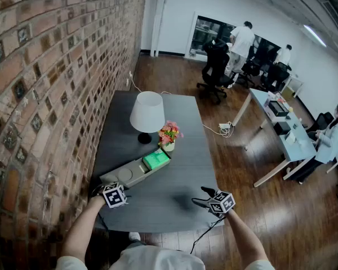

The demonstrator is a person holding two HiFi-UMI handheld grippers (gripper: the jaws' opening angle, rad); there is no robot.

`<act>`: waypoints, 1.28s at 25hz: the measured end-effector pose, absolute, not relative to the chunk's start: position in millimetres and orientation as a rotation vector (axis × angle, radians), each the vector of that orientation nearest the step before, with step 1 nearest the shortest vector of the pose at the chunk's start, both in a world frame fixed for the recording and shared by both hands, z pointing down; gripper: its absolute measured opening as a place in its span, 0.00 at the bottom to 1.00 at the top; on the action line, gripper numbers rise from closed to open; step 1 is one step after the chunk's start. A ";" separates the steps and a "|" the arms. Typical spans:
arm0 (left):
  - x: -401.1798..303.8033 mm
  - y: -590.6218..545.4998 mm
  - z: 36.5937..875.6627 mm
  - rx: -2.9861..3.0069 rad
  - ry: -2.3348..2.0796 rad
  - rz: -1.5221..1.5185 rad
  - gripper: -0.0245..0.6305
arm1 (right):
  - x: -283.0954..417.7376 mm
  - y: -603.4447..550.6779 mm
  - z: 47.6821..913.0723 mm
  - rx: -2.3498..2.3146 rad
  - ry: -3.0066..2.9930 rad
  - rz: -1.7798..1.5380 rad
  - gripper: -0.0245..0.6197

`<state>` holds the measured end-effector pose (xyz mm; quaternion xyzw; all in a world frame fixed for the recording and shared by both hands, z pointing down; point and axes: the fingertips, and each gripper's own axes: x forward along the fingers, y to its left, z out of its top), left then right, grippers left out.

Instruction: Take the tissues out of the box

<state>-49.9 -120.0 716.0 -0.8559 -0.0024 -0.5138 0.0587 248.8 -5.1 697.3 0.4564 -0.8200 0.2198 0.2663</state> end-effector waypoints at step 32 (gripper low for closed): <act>-14.9 -209.2 688.4 -2.813 0.344 -1.349 0.28 | 253.4 -196.8 686.4 1.113 -2.304 0.538 0.63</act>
